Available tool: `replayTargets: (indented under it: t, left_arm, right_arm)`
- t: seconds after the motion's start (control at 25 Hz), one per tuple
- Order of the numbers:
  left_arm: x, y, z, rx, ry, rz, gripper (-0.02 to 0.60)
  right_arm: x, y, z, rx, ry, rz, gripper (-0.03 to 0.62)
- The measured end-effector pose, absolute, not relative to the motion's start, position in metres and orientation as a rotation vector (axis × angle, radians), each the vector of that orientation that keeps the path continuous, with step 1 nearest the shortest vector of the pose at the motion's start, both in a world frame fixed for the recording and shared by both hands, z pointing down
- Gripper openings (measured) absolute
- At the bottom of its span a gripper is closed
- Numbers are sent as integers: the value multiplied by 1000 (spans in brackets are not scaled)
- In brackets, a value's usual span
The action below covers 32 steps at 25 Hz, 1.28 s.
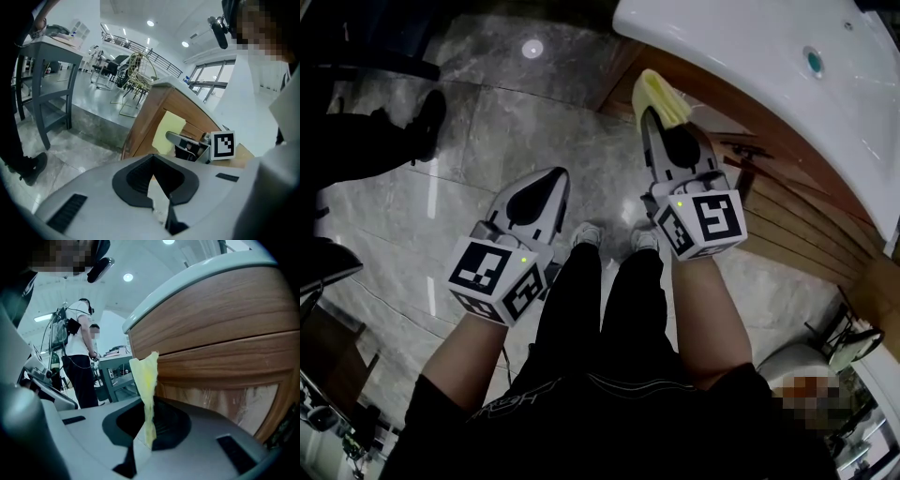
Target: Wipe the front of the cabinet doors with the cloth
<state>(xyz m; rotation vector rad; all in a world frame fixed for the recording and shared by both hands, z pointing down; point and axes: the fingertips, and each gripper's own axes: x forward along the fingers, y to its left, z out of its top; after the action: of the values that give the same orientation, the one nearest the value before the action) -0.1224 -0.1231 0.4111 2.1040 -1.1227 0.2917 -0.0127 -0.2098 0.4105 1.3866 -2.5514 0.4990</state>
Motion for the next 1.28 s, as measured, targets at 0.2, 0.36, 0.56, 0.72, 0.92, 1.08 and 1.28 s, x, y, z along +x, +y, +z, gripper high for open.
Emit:
replayTargets:
  t: [0.2,0.36,0.56,0.72,0.92,1.08,1.28]
  left_arm:
    - [-112,-118,421,2103,-1098,316,6]
    - [-102,-112,424,2113,-1064,343,6]
    - [-83,-107,428,2137,-1015,383,6]
    - [-63,-103,432,2155,-966,413,6]
    - [-38,-98,428,2190,-909,440,6]
    - [-25,-95,427,2213,-870,468,6]
    - [-10,-92,428,2231,-837,497,6]
  right_arm:
    - [8,-207,411,1452,-2525,503,41]
    - [26,-203,411,1508,-2491,504,41]
    - [55,-196,411,1582,-2455,511,41]
    - [82,-190,409,1650,-2420,528,41]
    - [115,-182,406,1747,-2385,572,41]
    - [138,-174,403,1817,-2362,604,41]
    - [168,-162,404,1868,-2318,605,41]
